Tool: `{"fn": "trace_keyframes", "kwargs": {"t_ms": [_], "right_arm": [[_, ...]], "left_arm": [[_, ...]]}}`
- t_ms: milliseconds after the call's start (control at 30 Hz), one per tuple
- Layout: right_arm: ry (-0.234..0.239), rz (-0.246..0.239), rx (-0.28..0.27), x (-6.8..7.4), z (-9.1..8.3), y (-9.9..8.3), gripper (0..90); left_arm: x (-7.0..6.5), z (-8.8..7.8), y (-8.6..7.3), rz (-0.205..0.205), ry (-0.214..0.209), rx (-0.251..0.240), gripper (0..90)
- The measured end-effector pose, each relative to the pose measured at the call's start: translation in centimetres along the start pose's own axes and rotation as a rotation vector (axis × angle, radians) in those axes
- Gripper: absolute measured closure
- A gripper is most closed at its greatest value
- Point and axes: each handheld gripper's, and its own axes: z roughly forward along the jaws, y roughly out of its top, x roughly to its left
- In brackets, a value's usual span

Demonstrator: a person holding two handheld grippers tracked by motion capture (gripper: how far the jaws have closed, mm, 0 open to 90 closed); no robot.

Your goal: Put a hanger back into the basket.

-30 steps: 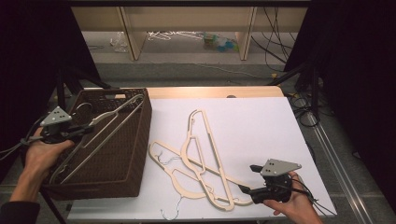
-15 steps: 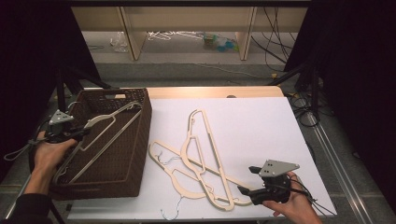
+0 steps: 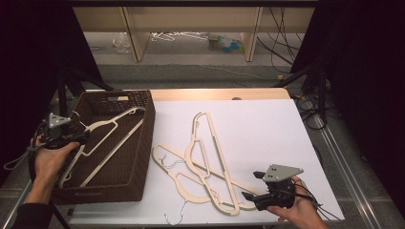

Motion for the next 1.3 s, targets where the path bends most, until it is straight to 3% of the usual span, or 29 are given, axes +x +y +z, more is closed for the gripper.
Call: {"fn": "trace_keyframes", "kwargs": {"t_ms": [100,167,200,233,267,367,400,433,467,500,567,600,633,867,967,1033,1200,1300], "right_arm": [[0.008,-0.006,0.001,0.1,0.1,0.0,23.8],[0.004,-0.004,-0.001,0.2,0.1,0.0,23.8],[0.004,-0.004,-0.001,0.2,0.1,0.0,23.8],[0.003,0.006,0.006,0.2,0.3,0.0,23.8],[0.003,0.006,0.006,0.2,0.3,0.0,23.8],[0.002,0.0,0.011,0.3,0.6,-0.2,23.9],[0.003,0.003,0.014,0.3,0.7,-0.2,23.8],[0.01,0.004,0.017,0.3,0.8,-0.3,23.8],[0.007,0.004,0.014,0.3,0.8,-0.3,23.8],[0.007,0.004,0.014,0.3,0.8,-0.3,23.8],[0.007,0.013,0.015,0.2,0.8,-0.3,23.6],[-0.001,0.014,0.007,0.2,0.9,-0.3,23.6],[0.0,0.022,0.007,0.2,0.8,-0.3,23.4],[-0.008,0.03,-0.001,0.0,0.8,-0.6,23.2],[-0.01,0.037,-0.002,0.0,0.8,-0.5,23.0],[-0.013,0.037,-0.004,0.1,0.9,-0.5,22.9],[-0.008,0.037,-0.002,0.2,1.0,-0.5,22.4],[-0.006,0.036,-0.002,0.2,1.1,-0.6,22.4]], "left_arm": [[-1.0,-0.9,0.5,-0.012,-0.048,-0.043,37.4],[-2.5,-2.2,1.1,-0.014,-0.089,-0.102,34.6],[-2.5,-2.2,1.1,-0.014,-0.089,-0.102,33.6],[-4.1,-3.0,1.4,-0.009,-0.122,-0.133,32.6],[-4.1,-3.0,1.4,-0.009,-0.122,-0.133,31.7],[-6.9,-4.3,1.9,0.022,-0.194,-0.188,29.9],[-7.9,-4.7,2.0,0.032,-0.229,-0.201,28.8],[-9.8,-5.3,2.0,0.058,-0.286,-0.222,26.1],[-9.8,-5.3,2.0,0.058,-0.286,-0.222,25.2],[-10.9,-5.6,2.0,0.056,-0.311,-0.227,25.2],[-12.7,-6.0,1.9,0.091,-0.355,-0.245,25.1],[-14.1,-6.3,1.7,0.108,-0.4,-0.268,24.2],[-14.8,-6.5,1.6,0.093,-0.42,-0.274,23.3],[-17.3,-7.0,0.4,0.091,-0.495,-0.331,22.2],[-18.2,-6.9,-0.4,0.134,-0.521,-0.344,21.4],[-18.9,-7.0,-1.3,0.137,-0.543,-0.355,20.6],[-20.9,-7.3,-3.3,0.233,-0.548,-0.364,19.6],[-21.5,-7.3,-3.9,0.243,-0.554,-0.355,19.4]]}}
